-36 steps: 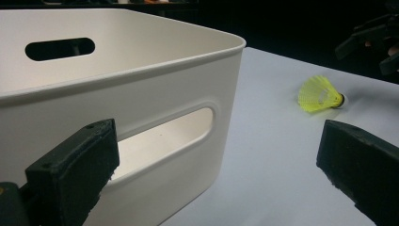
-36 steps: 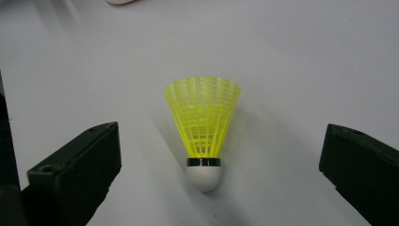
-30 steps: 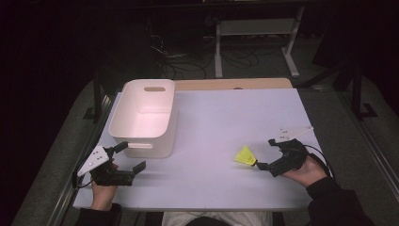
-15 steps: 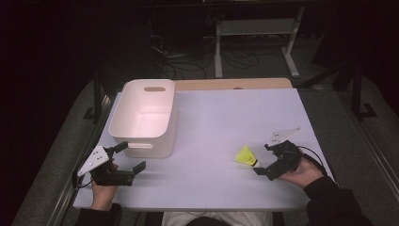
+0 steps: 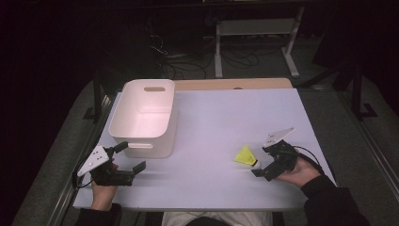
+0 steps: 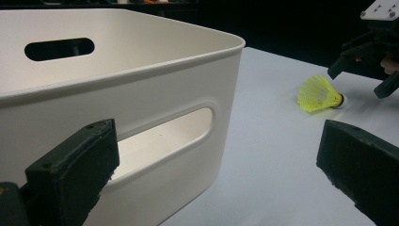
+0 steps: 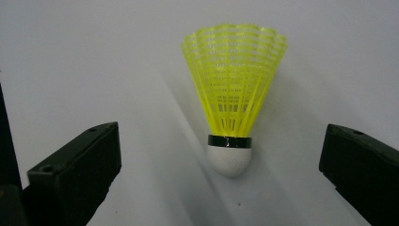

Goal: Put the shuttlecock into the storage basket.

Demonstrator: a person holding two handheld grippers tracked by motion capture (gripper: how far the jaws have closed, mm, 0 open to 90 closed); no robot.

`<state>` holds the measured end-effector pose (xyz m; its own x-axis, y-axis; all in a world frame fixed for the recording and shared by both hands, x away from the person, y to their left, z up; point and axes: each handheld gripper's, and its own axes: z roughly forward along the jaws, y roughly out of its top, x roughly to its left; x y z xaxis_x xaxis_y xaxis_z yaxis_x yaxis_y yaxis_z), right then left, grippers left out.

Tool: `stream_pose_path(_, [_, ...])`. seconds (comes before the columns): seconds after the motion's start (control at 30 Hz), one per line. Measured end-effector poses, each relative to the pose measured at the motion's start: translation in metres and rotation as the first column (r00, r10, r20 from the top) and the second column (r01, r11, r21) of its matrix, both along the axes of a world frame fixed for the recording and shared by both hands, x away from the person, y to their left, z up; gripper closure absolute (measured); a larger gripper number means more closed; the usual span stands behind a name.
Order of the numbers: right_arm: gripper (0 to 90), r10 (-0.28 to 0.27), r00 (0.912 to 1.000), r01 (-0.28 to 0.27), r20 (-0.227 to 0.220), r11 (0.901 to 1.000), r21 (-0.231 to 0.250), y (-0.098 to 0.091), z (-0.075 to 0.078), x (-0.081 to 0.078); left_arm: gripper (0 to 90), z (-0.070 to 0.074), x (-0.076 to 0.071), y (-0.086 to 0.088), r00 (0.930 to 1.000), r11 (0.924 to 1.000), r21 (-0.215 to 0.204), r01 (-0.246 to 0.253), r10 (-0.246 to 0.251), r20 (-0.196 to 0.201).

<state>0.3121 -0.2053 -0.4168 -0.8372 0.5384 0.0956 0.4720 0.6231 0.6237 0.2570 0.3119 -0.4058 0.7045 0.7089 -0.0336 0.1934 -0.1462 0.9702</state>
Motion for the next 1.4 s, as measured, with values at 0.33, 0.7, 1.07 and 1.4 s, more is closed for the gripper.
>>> stream_pose_path(0.33, [8.6, 0.016, 0.9982, -0.017, -0.059, 0.9997, -0.016, 0.003, -0.004, 0.005, 0.0, 0.000, 0.000, 0.000, 1.0000, 1.0000, 0.000, 0.002, -0.002, 0.000])
stream_pose_path(0.7, [24.5, 0.033, 0.9897, -0.037, -0.139, 0.9989, -0.027, 0.003, -0.008, 0.013, 0.0, 0.000, 0.000, 0.000, 1.0000, 1.0000, 0.000, 0.003, -0.003, 0.000])
stream_pose_path(1.07, [37.8, 0.016, 0.9872, -0.025, -0.159, 0.9982, -0.054, 0.006, -0.011, 0.018, 0.0, 0.000, 0.000, 0.000, 1.0000, 1.0000, 0.000, 0.006, -0.006, 0.000])
stream_pose_path(1.4, [50.7, -0.006, 0.9864, -0.008, -0.165, 0.9964, -0.084, 0.009, -0.013, 0.022, 0.0, 0.000, 0.000, 0.000, 1.0000, 1.0000, -0.001, 0.006, -0.006, 0.000])
